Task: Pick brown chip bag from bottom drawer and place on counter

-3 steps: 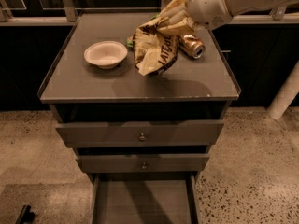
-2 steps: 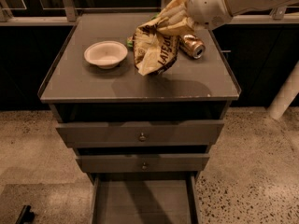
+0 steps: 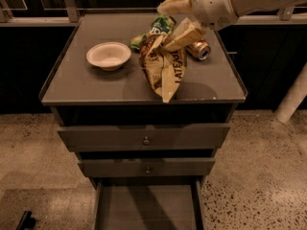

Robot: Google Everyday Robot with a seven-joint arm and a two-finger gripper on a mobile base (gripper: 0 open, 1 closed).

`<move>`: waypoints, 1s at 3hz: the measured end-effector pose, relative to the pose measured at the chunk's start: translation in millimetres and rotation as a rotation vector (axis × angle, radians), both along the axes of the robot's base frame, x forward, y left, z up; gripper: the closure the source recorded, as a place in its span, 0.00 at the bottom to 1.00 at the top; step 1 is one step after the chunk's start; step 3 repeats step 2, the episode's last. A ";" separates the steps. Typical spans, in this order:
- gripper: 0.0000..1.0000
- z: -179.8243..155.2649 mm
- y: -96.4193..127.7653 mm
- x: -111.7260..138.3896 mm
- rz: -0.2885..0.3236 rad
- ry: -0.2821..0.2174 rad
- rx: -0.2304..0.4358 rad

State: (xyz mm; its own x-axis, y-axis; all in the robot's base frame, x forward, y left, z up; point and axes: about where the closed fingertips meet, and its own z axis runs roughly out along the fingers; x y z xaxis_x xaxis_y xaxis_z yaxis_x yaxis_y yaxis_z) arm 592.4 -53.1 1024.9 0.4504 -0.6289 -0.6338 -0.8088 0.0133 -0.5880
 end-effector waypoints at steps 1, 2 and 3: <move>0.00 0.0 0.1 0.0 0.000 0.000 0.000; 0.00 0.0 0.1 0.0 0.000 0.000 0.000; 0.00 0.0 0.1 0.0 0.000 0.000 0.000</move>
Offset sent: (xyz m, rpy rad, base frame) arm 0.0000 0.0000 0.0000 0.0000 0.0000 0.0001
